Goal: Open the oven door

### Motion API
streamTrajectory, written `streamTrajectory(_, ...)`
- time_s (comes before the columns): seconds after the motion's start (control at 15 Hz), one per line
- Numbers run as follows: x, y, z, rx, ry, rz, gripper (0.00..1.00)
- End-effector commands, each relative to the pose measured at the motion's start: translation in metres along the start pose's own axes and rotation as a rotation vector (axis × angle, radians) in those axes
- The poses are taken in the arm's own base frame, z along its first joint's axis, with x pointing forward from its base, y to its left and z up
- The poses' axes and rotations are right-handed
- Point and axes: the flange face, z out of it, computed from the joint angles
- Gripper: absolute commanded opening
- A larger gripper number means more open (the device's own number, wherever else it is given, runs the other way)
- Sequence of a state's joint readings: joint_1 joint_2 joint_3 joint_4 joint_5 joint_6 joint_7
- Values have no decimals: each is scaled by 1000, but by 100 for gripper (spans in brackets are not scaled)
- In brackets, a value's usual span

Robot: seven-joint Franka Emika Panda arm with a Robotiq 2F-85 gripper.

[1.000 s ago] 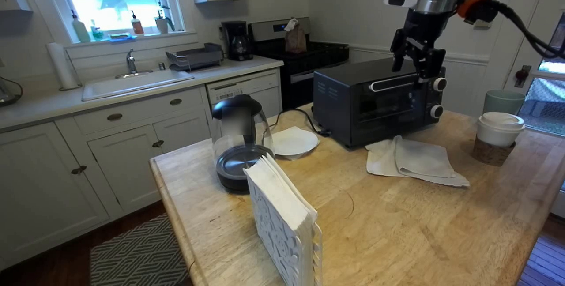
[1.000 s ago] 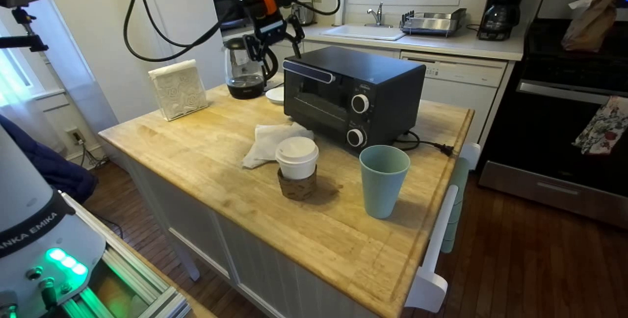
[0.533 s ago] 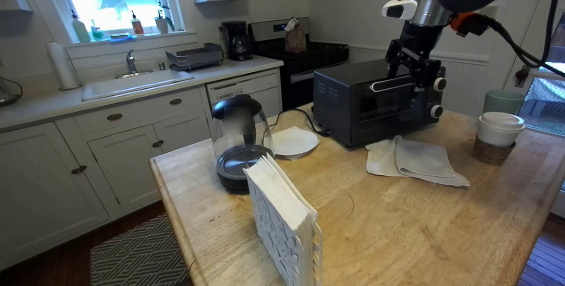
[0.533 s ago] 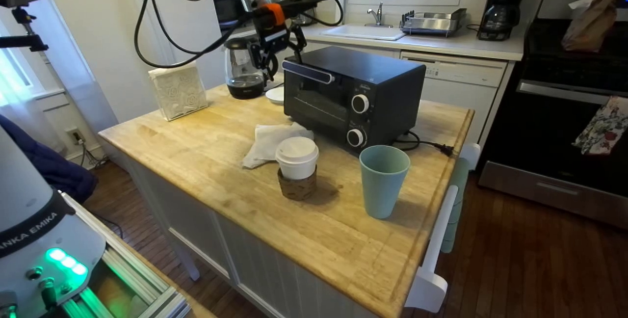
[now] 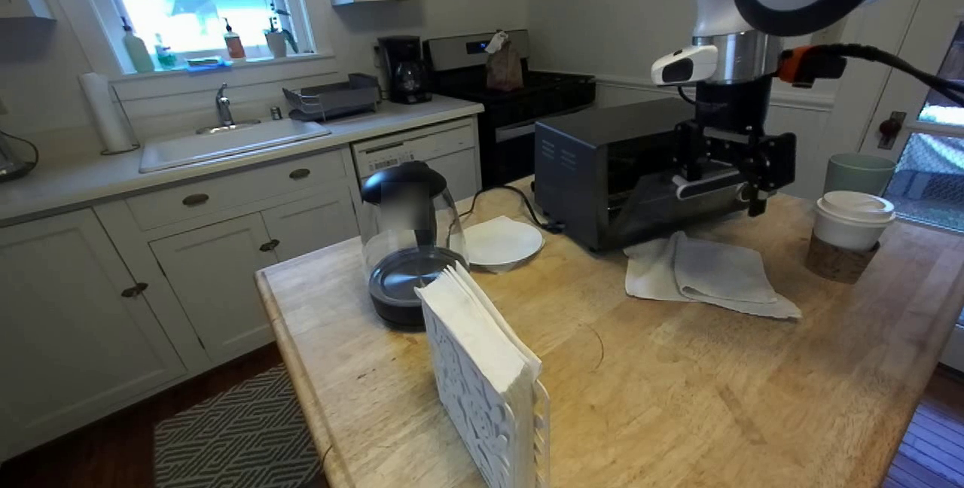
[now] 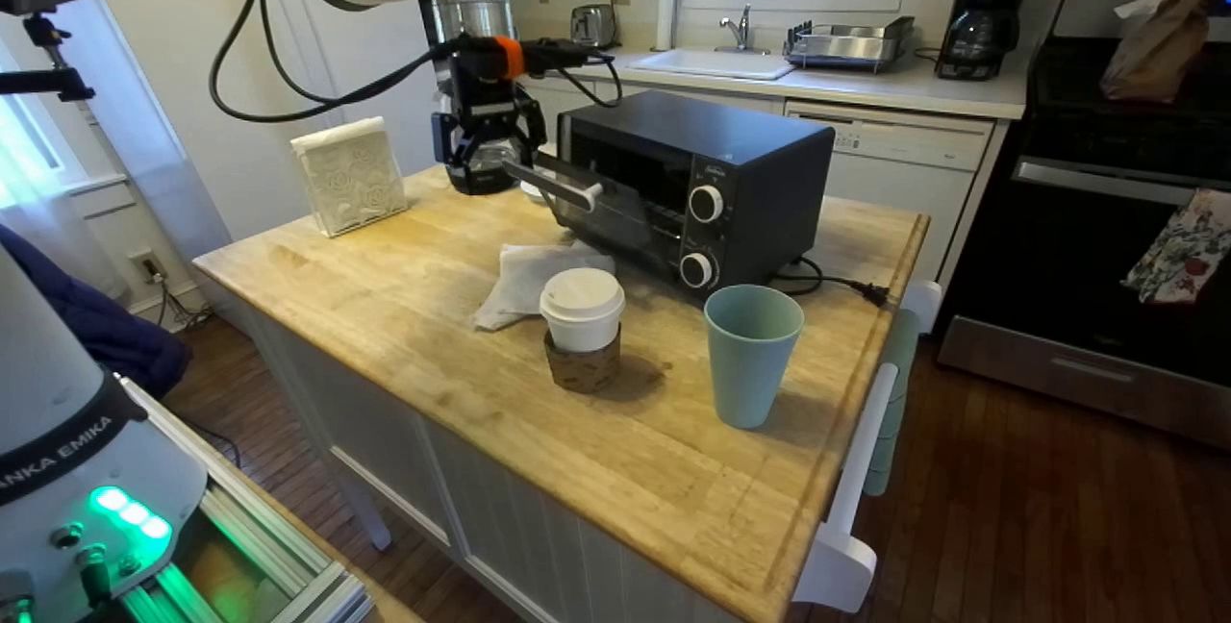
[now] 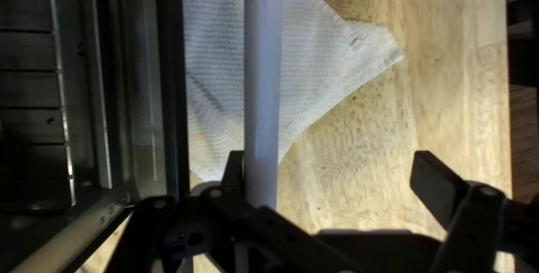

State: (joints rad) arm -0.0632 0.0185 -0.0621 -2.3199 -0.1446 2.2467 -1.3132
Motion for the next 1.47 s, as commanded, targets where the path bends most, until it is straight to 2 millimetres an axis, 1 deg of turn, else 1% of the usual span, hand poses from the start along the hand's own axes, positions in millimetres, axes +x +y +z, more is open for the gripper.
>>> streamTrajectory(0.0, 13, -27, 6, 68, -33, -62, 100)
streamTrajectory(0.27, 18, -31, -1, -26, -20, -59, 100)
streamTrajectory(0.47, 20, -37, -4, -139, 6, -47, 100)
streamTrajectory(0.73, 19, -54, -8, -259, 39, -47, 100)
streamTrajectory(0.93, 19, -65, -17, -367, 58, -23, 100)
streamTrajectory(1.07, 23, -69, -18, -367, 48, -28, 100)
streamTrajectory(1.27, 38, -77, -12, -274, 29, -40, 100)
streamTrajectory(1.33, 40, -79, -11, -268, 30, -42, 100)
streamTrajectory(1.4, 41, -78, -16, -311, 30, -27, 100)
